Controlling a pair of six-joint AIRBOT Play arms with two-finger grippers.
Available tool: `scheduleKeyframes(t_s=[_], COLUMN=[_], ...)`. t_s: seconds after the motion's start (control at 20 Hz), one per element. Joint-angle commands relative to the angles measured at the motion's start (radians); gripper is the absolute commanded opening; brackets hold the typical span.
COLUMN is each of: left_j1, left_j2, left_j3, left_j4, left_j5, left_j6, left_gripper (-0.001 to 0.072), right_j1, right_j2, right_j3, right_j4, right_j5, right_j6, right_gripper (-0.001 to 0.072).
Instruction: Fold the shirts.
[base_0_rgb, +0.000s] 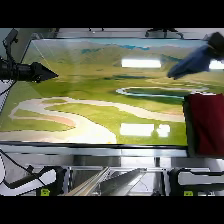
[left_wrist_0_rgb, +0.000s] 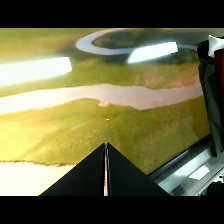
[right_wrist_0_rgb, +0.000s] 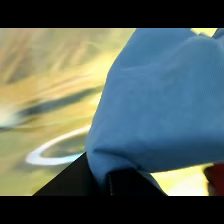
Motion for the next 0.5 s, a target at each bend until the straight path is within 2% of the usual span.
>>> scheduleKeyframes(t_s=[0.0, 0.15, 0.2, 0.35, 0.45], left_j1=[0.001, 0.000, 0.001, 0.000, 0.000], left_j2=[0.000, 0.000, 0.000, 0.000, 0.000], left_j3=[0.000, 0.000, 0.000, 0.000, 0.000], left_j4=[0.000, 0.000, 0.001, 0.001, 0.001], left_j5=[0.004, 0.013, 0.021, 0.029, 0.029], left_j6=[0.001, 0.001, 0.002, 0.002, 0.002], left_gripper=[0.0017, 0.0017, 0.0017, 0.0017, 0.0017], right_j1=[-0.215, -0.330, -0.355, -0.404, -0.434], right_j2=[0.106, 0.158, 0.176, 0.238, 0.272], right_j3=[-0.052, -0.073, -0.073, -0.095, -0.161], right_j4=[-0.018, -0.041, -0.105, -0.247, -0.258], right_j5=[0.177, 0.346, 0.393, 0.400, 0.399], right_j6=[0.061, 0.024, 0.011, 0.005, 0.005], right_gripper=[0.0018, 0.0019, 0.0020, 0.0020, 0.0020])
